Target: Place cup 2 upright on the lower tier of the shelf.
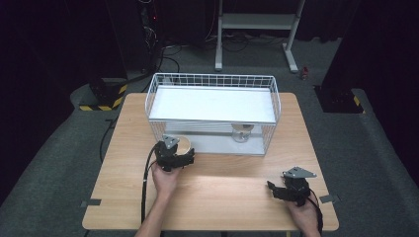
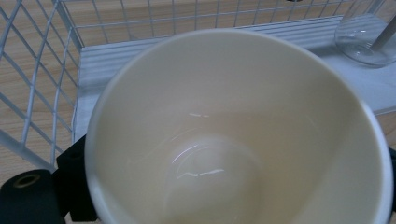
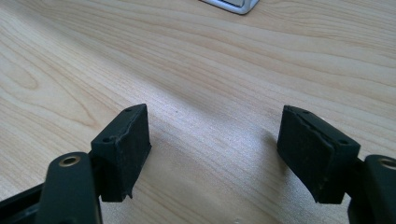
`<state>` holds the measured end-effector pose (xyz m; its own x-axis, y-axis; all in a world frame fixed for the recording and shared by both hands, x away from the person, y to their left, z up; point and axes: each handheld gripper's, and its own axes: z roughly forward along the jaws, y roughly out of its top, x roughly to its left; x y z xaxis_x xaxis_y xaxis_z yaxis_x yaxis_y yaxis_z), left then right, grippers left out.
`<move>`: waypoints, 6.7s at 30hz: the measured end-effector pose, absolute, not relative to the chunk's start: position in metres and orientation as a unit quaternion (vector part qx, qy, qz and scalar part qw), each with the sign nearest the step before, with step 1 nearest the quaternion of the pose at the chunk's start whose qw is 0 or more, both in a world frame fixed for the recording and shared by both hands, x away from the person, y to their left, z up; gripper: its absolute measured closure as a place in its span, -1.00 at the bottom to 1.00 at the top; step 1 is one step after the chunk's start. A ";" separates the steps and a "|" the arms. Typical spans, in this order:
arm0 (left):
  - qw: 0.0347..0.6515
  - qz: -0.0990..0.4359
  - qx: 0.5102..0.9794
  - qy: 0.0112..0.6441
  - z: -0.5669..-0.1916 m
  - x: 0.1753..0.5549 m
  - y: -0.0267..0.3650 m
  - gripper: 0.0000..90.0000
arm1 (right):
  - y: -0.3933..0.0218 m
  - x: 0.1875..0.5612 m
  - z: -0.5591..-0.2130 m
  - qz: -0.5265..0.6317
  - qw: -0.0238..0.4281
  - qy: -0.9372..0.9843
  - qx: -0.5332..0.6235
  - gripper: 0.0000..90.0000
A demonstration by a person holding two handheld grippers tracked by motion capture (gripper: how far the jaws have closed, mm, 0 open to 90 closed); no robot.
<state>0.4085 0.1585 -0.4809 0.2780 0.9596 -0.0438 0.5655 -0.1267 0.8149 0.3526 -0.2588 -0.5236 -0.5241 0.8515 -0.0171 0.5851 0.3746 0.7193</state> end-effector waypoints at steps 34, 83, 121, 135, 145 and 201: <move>0.356 0.278 0.718 0.530 -0.484 0.431 0.144 -0.81 | -0.259 0.353 -0.524 0.338 0.199 0.806 0.444 -0.43; 0.366 0.279 0.721 0.518 -0.488 0.453 0.136 -0.89 | -0.259 0.353 -0.524 0.337 0.199 0.805 0.445 -0.44; 0.346 0.276 0.735 0.514 -0.487 0.430 0.143 -0.78 | -0.259 0.353 -0.524 0.337 0.199 0.806 0.445 -0.44; 0.343 0.281 0.732 0.517 -0.487 0.425 0.143 -0.73 | -0.259 0.353 -0.524 0.337 0.199 0.805 0.445 -0.44; 0.343 0.282 0.733 0.516 -0.487 0.429 0.141 -0.73 | -0.259 0.353 -0.524 0.337 0.199 0.806 0.445 -0.44; 0.316 0.292 0.723 0.540 -0.494 0.470 0.127 0.18 | -0.259 0.353 -0.524 0.337 0.199 0.805 0.445 -0.44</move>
